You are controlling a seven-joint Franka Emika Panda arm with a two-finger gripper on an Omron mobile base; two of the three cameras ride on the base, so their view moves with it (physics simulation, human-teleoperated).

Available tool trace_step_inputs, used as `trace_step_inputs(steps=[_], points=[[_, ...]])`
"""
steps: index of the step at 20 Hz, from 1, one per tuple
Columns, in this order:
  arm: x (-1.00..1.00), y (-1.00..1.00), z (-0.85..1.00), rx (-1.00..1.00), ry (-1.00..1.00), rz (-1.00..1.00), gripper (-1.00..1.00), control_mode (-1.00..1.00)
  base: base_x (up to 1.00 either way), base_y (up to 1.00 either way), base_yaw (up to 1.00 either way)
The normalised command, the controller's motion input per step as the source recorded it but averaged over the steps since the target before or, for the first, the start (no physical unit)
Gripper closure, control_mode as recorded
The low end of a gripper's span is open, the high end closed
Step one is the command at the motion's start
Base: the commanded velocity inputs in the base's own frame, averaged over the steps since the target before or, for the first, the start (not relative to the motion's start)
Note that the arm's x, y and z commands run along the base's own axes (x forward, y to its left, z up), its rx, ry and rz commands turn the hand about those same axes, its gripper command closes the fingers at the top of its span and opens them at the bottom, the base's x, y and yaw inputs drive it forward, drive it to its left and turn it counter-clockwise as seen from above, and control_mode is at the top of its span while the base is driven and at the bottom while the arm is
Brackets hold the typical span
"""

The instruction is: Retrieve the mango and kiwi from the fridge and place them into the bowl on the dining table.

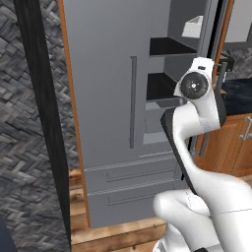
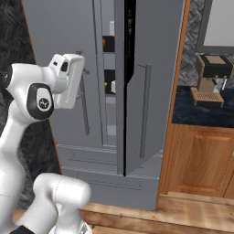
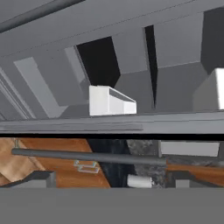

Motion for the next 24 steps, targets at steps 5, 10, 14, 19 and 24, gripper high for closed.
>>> trace_step_inputs(steps=[5,10,14,19,24], points=[[0.48,0.04,-0.04,-0.03,0.00,-0.01,-1.00,-1.00,0.00,0.00,0.00],[0.59,-0.09,-0.10,0.00,0.00,-0.01,-1.00,-1.00,0.00,0.00,0.00],[0.71,-0.18,-0.20,0.00,0.00,0.00,-1.00,-1.00,0.00,0.00,0.00],[0.73,-0.13,-0.12,0.00,0.00,0.00,-1.00,-1.00,0.00,0.00,0.00],[0.54,-0.28,-0.02,0.00,0.00,-0.04,-1.00,-1.00,0.00,0.00,0.00]])
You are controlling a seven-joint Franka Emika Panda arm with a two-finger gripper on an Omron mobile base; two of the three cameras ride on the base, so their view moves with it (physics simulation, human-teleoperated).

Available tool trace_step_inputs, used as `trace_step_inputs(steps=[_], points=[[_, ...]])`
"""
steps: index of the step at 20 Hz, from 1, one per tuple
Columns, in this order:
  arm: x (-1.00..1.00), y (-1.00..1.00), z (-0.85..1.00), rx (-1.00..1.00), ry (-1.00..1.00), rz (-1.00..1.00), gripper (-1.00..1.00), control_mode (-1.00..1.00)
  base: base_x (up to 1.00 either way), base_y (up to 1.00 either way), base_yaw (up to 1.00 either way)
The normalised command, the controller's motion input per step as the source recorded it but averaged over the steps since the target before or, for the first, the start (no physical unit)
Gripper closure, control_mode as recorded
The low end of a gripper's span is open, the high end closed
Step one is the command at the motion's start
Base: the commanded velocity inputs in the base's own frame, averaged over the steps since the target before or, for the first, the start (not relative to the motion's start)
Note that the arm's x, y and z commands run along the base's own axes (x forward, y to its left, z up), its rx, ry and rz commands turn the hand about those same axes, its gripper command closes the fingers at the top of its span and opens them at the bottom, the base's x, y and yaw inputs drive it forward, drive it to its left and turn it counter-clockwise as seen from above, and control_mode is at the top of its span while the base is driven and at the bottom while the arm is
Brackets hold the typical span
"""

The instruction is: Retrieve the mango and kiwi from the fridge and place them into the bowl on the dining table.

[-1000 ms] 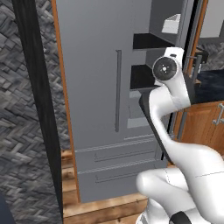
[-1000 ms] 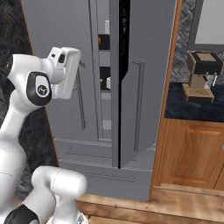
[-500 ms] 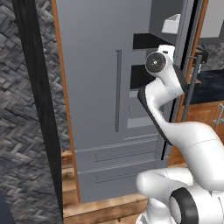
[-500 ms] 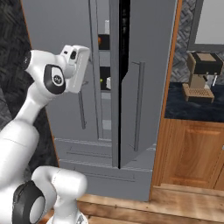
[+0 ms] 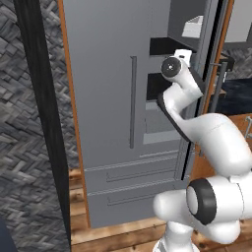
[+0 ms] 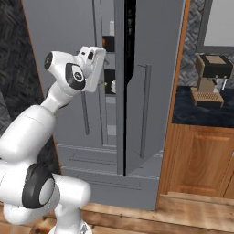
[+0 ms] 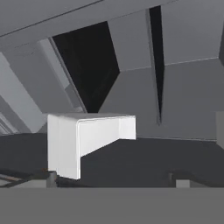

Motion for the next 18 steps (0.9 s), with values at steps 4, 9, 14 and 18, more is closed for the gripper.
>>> trace_step_inputs(steps=[4,9,14,18], points=[[0.31,-0.40,0.00,-0.03,0.00,-0.11,-1.00,-1.00,0.00,0.00,0.00],[0.18,-0.25,0.00,-0.06,0.00,-0.15,-1.00,-1.00,0.00,0.00,0.00],[-0.27,-0.26,0.00,-0.05,-0.01,-0.18,-1.00,-1.00,0.00,0.00,0.00],[-0.90,-0.66,0.04,0.00,-0.07,-0.23,-1.00,-1.00,0.00,0.00,0.00]])
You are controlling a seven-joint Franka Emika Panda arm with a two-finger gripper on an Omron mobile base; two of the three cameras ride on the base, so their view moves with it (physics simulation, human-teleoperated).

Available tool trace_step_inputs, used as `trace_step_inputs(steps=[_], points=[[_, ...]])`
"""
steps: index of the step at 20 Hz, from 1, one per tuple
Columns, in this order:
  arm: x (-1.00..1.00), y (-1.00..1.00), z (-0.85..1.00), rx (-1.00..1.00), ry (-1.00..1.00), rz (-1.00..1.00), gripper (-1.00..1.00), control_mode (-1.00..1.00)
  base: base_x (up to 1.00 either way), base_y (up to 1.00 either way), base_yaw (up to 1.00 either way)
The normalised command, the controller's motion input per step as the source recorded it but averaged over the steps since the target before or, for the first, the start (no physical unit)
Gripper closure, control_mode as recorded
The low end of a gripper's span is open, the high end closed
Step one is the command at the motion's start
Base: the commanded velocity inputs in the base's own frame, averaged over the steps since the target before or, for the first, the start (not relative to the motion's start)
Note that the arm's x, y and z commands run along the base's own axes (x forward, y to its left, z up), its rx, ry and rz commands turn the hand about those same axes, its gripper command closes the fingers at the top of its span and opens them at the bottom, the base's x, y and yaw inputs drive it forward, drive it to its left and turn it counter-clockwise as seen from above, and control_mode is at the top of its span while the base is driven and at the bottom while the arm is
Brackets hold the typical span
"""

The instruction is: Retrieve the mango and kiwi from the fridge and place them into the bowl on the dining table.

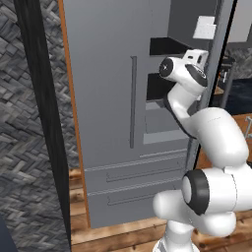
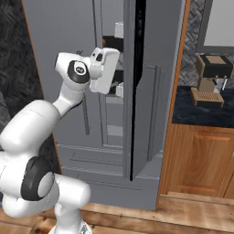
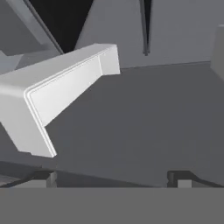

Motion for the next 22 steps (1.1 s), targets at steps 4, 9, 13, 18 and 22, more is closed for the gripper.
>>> trace_step_inputs(steps=[4,9,13,18,22], points=[[-0.99,-0.92,0.05,0.00,-0.06,-0.25,-1.00,-1.00,0.00,0.00,0.00],[-0.44,-0.93,0.08,0.08,0.00,-0.17,-1.00,-1.00,0.00,0.00,0.00],[0.24,-0.75,0.00,0.23,0.14,-0.01,-1.00,-1.00,0.00,0.00,0.00],[-0.29,0.09,0.15,0.07,0.06,0.04,-1.00,-1.00,0.00,0.00,0.00],[-0.86,0.95,0.36,0.00,-0.01,0.08,-1.00,-1.00,0.00,0.00,0.00]])
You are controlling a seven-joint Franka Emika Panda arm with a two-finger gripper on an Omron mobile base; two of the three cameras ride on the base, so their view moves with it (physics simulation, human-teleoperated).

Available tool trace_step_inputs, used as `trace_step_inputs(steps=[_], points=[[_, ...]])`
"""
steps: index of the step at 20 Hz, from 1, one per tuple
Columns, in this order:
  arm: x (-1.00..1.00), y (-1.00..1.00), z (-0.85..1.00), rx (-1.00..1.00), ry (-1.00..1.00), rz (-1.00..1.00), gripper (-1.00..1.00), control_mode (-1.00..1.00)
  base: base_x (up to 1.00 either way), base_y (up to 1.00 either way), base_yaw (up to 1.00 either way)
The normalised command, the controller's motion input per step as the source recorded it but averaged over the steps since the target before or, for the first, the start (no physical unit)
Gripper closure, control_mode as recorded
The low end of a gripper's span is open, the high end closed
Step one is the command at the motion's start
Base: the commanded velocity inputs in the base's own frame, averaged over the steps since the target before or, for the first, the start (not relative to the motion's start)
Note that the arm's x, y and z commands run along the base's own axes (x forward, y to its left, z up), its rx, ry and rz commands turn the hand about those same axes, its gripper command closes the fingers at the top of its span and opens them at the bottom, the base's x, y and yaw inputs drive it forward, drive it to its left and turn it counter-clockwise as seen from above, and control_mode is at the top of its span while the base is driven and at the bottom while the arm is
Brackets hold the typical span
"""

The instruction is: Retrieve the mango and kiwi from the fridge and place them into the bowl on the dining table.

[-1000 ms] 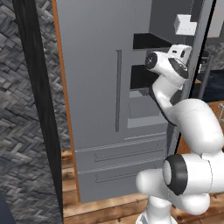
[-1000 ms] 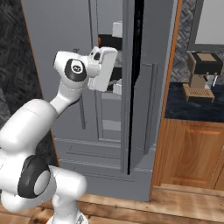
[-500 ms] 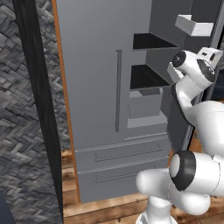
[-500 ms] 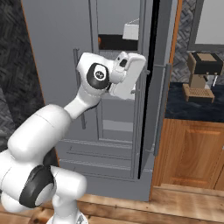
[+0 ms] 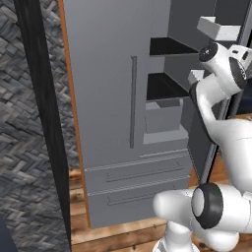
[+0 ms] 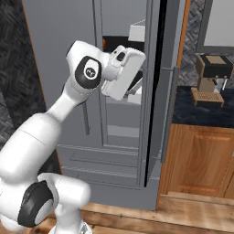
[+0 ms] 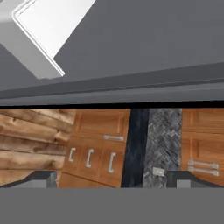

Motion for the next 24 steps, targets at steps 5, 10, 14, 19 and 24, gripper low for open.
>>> trace_step_inputs(steps=[5,10,14,19,24], points=[[-0.88,0.92,0.16,0.01,-0.08,0.08,-1.00,-1.00,0.00,0.00,0.00],[-0.40,0.70,-0.23,0.29,-0.12,0.05,-1.00,-1.00,0.00,0.00,0.00],[-0.06,0.66,-0.49,0.53,-0.28,0.01,-1.00,-1.00,0.00,0.00,0.00],[0.01,0.74,-0.33,0.50,-0.32,0.05,-1.00,-1.00,0.00,0.00,0.00],[0.17,0.77,-0.22,0.42,-0.20,0.09,-1.00,-1.00,0.00,0.00,0.00]])
